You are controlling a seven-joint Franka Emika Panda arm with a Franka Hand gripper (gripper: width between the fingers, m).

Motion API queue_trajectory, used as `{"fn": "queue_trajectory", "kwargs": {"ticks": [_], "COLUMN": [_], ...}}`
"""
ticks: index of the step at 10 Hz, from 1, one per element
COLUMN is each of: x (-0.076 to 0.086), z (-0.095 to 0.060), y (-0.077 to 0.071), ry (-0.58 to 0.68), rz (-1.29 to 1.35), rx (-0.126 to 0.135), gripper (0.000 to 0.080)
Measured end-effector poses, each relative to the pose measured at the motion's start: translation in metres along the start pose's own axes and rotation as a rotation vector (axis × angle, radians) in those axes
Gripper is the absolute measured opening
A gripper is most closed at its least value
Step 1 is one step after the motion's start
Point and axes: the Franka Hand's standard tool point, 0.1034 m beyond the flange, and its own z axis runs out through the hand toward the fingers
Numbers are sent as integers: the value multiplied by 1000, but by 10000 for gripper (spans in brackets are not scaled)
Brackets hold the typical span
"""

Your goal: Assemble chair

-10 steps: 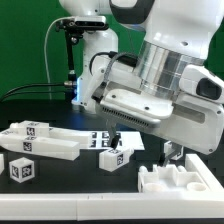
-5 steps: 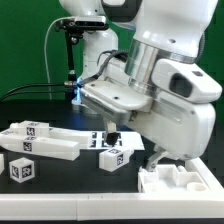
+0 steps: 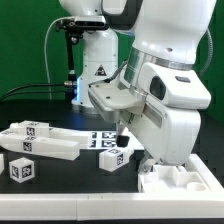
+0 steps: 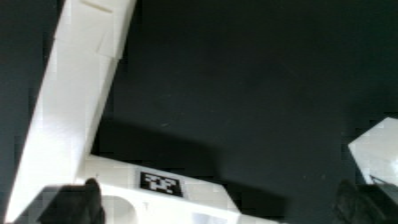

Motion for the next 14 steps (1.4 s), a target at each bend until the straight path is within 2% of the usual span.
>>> {"fn": "queue_trajectory", "kwargs": {"ticks": [1,3,7,9,10,11,14], "x": [1,-1,6,0,2,7,16], "z": [3,7,5,3,3,2,1], "y": [-7,-20,-19,-28,-34,-34,-34], "ry": [24,55,72,74,70,68,88], "rz": [165,375,608,840,962,1054,1248], "rx": [0,24,37,39,50,53,85], "gripper": [648,648,648,648,648,648,648]}}
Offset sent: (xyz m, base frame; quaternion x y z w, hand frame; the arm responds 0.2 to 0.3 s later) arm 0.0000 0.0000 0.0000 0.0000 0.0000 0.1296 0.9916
